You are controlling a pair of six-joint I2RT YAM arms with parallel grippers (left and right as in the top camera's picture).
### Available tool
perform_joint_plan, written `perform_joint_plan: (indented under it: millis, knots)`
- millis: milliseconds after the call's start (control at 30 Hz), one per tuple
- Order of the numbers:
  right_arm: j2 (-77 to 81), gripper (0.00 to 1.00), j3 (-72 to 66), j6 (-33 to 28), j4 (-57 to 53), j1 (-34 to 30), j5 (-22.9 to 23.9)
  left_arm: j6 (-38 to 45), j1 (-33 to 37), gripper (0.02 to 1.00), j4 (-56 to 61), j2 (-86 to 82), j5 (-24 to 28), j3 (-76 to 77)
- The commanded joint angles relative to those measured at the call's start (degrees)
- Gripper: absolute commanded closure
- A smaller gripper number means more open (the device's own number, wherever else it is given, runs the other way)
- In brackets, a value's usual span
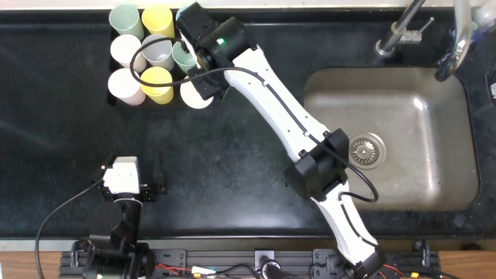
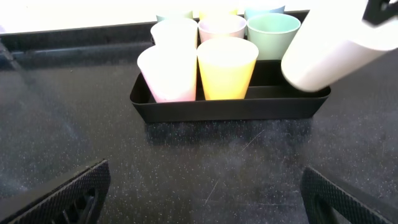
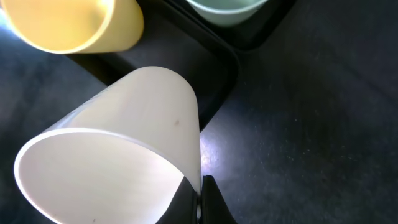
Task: Store Cups
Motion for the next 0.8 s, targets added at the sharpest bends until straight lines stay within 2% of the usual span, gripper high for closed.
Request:
perform_joint_plan:
  millis: [33,800]
  knots:
    - [0.7,0.956,1.0,-1.0,0.5,0.3,0.6,1.1,0.4,0.018,0.1,-0.5,0.6,-0.2]
    - [2.6,0.958,1.0,-3.9,2.3,-0.1,1.1,1.1,0.4,0.018,0.1,-0.5,0.6,-0.2]
